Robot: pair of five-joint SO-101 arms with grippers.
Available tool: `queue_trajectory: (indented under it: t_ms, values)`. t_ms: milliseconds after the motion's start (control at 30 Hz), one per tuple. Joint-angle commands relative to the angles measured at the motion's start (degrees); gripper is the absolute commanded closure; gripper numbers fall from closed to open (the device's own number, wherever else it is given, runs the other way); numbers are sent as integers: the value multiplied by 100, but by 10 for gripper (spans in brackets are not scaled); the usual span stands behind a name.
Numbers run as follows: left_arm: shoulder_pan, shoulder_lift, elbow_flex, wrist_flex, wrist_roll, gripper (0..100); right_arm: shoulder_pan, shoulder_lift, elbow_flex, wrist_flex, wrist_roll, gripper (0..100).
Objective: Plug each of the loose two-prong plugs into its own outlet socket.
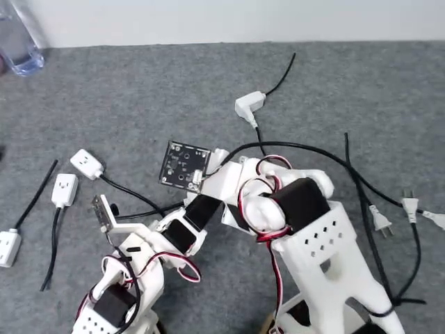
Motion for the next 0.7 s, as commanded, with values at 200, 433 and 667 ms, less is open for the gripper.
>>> queue_trajectory:
  t_ms: [200, 433, 667]
  values:
    - [132, -35, 66, 105, 0, 682, -295, -259, -633, -22, -149, 991]
    - [132, -35, 66, 97, -9, 682, -295, -259, -1160, 409, -158, 991]
    - [132, -35, 66, 97, -9, 682, -303, -259, -1310, 655, -167, 991]
